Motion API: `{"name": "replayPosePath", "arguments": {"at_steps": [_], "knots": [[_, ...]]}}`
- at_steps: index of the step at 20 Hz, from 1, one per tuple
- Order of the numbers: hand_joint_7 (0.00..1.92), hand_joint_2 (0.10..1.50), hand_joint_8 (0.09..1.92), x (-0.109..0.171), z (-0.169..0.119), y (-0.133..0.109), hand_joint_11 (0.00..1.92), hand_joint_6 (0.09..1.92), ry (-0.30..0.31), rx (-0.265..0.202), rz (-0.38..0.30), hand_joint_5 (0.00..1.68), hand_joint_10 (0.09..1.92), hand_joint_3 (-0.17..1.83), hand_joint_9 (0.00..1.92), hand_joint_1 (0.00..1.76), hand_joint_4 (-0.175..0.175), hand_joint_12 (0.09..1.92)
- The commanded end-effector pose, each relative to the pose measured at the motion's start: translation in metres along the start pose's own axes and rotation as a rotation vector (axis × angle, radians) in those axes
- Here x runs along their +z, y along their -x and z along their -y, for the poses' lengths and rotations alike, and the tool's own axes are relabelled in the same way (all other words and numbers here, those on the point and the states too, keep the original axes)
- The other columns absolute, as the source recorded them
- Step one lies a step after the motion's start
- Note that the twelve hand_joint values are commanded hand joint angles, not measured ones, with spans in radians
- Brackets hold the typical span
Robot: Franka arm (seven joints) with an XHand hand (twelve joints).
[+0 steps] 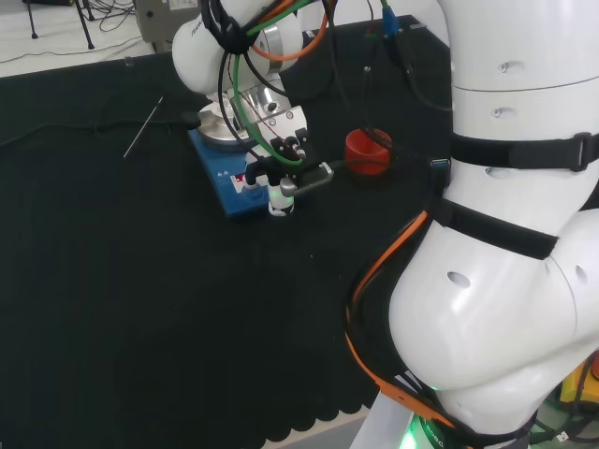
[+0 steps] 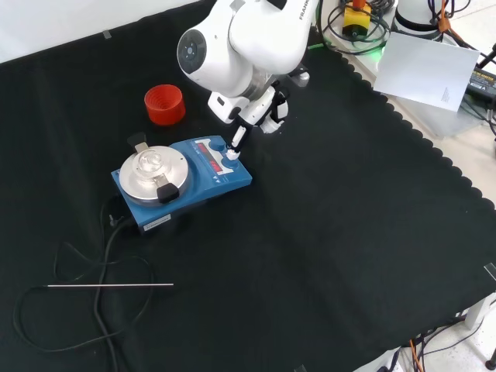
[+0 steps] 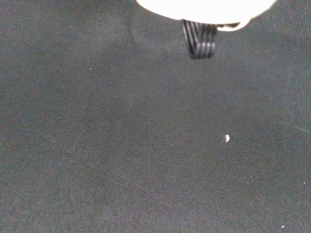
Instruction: Turn on the heater.
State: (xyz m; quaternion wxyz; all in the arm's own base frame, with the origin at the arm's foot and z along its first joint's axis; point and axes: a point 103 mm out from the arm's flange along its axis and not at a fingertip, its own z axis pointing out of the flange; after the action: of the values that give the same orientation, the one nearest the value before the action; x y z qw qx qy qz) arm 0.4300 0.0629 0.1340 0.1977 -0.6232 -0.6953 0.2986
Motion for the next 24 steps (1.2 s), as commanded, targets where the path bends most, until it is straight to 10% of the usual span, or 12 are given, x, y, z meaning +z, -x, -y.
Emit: {"name": "replayPosePath", "arguments": {"at_steps": [1,24], "knots": [[1.78,0.63,1.58,0.0019,-0.0023,0.0011,1.86,0.09,-0.007,0.005,0.004,0.29,1.52,1.08,1.88,1.43,-0.024,1.67],[1.78,0.63,1.57,0.0037,-0.0054,0.0038,1.86,0.09,-0.024,0.017,0.018,0.31,1.52,1.10,1.88,1.43,-0.025,1.68]]}}
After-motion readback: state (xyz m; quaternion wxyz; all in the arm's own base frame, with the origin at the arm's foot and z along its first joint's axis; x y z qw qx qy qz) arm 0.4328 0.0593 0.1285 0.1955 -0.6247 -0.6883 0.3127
